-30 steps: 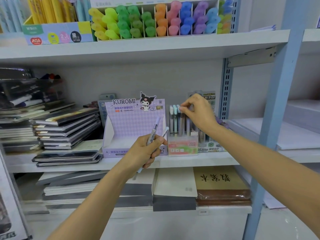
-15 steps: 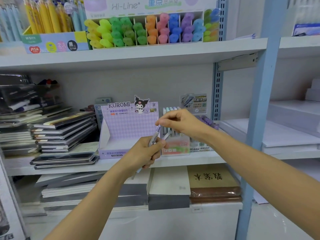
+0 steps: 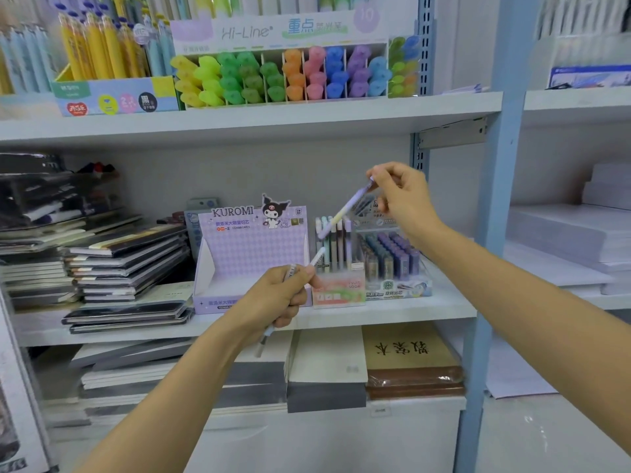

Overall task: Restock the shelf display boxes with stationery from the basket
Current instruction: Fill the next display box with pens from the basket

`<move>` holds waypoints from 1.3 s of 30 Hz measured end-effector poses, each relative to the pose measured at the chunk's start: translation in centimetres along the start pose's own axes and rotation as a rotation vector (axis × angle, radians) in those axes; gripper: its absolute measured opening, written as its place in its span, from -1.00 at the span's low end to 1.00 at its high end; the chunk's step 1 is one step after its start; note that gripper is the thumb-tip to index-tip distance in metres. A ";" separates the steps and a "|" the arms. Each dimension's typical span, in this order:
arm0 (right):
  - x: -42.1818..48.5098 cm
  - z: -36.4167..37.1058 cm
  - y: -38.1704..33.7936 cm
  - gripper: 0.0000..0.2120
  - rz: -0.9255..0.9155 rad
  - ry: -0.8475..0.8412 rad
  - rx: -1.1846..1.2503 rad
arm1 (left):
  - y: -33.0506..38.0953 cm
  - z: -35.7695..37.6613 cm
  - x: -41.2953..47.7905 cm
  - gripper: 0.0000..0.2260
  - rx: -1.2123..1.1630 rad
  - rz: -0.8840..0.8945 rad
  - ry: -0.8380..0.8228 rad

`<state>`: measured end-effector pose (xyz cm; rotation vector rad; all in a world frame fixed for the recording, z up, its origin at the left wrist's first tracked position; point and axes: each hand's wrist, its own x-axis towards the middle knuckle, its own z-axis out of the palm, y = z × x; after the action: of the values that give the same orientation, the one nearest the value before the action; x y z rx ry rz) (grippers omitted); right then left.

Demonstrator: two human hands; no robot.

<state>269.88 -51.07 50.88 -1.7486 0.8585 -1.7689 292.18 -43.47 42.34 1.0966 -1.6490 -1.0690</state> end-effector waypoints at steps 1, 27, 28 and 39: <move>0.1 -0.1 0.4 -0.84 -0.020 0.010 -0.065 | 0.0 0.1 0.2 -0.75 -0.003 -0.015 0.010; 1.4 1.6 6.7 -0.81 -0.210 -0.235 -0.745 | -2.3 -0.7 1.4 -0.78 -0.015 0.113 0.007; 1.4 1.8 6.7 -0.81 -0.211 -0.229 -0.737 | -2.4 -0.7 1.4 -0.78 -0.015 0.108 0.012; 0.9 3.3 7.5 -0.89 -0.211 -0.157 -0.771 | -2.6 -0.7 1.9 -0.77 -0.056 0.123 0.058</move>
<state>272.57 -57.08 45.92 -2.4937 1.4576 -1.4810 292.94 -46.01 40.43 0.9681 -1.6102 -0.9887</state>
